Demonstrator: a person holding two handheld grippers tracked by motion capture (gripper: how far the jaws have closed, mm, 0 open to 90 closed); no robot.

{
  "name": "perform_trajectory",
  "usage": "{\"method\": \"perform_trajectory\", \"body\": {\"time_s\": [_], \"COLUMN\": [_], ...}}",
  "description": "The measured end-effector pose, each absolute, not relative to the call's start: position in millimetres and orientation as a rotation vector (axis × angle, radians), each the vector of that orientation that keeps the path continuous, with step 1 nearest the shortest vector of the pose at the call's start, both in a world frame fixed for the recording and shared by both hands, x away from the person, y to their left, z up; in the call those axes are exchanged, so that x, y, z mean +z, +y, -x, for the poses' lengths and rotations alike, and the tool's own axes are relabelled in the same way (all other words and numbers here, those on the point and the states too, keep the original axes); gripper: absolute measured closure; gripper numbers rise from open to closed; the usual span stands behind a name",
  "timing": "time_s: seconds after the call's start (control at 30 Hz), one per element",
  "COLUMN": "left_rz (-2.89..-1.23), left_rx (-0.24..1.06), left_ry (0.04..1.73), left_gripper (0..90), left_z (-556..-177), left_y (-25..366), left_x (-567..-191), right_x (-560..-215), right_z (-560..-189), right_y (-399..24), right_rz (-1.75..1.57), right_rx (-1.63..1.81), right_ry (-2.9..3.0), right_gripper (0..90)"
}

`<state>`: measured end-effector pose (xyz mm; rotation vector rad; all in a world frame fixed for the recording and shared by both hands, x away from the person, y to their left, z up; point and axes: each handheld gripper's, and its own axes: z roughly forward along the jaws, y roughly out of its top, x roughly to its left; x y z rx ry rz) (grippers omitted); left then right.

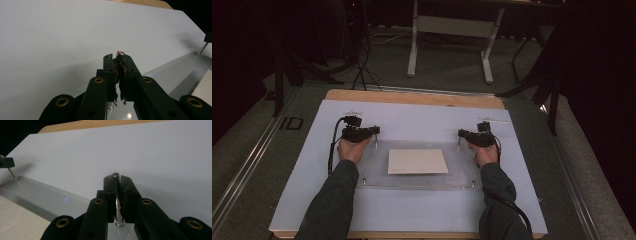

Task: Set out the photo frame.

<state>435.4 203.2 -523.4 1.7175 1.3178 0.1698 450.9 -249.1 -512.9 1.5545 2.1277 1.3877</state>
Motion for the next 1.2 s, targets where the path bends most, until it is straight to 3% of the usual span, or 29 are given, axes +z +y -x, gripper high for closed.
{"method": "perform_trajectory", "body": {"time_s": [0.97,1.1,1.13,1.2], "left_rz": [-1.673,-1.670,-1.657,-1.656], "left_rx": [0.060,0.057,0.052,0.053], "left_ry": [1.437,1.443,1.448,1.447], "left_gripper": [84.9,85.0,85.0,85.0], "left_z": [-457,-457,-458,-458], "left_y": [203,203,204,204], "left_x": [-526,-526,-527,-528], "right_x": [-517,-515,-510,-508], "right_z": [-465,-462,-456,-454], "right_y": [-243,-242,-247,-249], "right_rz": [-1.677,-1.648,-1.588,-1.574], "right_rx": [1.367,1.340,1.331,1.337], "right_ry": [2.059,2.060,2.083,2.084], "right_gripper": [84.6,83.3,76.8,76.3]}}
